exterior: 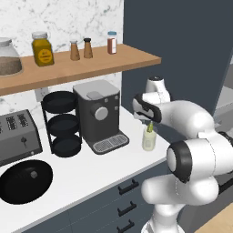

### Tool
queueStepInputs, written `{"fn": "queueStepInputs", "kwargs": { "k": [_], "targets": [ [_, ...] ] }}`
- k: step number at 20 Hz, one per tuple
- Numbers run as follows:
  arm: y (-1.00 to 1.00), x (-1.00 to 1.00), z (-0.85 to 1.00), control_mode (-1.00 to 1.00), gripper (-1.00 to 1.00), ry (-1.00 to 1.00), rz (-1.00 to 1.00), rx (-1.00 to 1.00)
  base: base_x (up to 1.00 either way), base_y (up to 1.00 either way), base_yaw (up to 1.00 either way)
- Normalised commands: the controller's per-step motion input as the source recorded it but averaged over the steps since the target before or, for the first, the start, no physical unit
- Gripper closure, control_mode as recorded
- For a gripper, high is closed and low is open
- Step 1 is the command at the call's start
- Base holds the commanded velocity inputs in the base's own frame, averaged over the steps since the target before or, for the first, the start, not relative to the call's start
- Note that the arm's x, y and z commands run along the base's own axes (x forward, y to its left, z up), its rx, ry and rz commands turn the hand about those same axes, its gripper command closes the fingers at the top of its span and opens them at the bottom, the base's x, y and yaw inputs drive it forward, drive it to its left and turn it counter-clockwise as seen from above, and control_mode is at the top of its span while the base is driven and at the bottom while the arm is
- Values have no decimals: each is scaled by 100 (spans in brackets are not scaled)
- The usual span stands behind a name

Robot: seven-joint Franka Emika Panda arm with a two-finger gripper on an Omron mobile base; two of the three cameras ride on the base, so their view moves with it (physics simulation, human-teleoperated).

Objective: Grab a lemon wedge from the fridge and one ice cube from the ice bowl, and put them in the glass of lemonade.

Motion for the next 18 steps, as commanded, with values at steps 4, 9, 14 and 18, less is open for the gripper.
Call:
{"fn": "queueStepInputs", "kwargs": {
  "k": [4,9,14,18],
  "targets": [
    [-3,-30,1,-100,-100,-8,0,2,0,0,0],
    [0,-34,3,-100,-100,-7,0,0,0,0,0],
    [0,-85,9,-100,-100,-14,0,1,0,0,0],
    [11,-100,26,-100,-100,-23,2,0,0,0,0]
  ]
}}
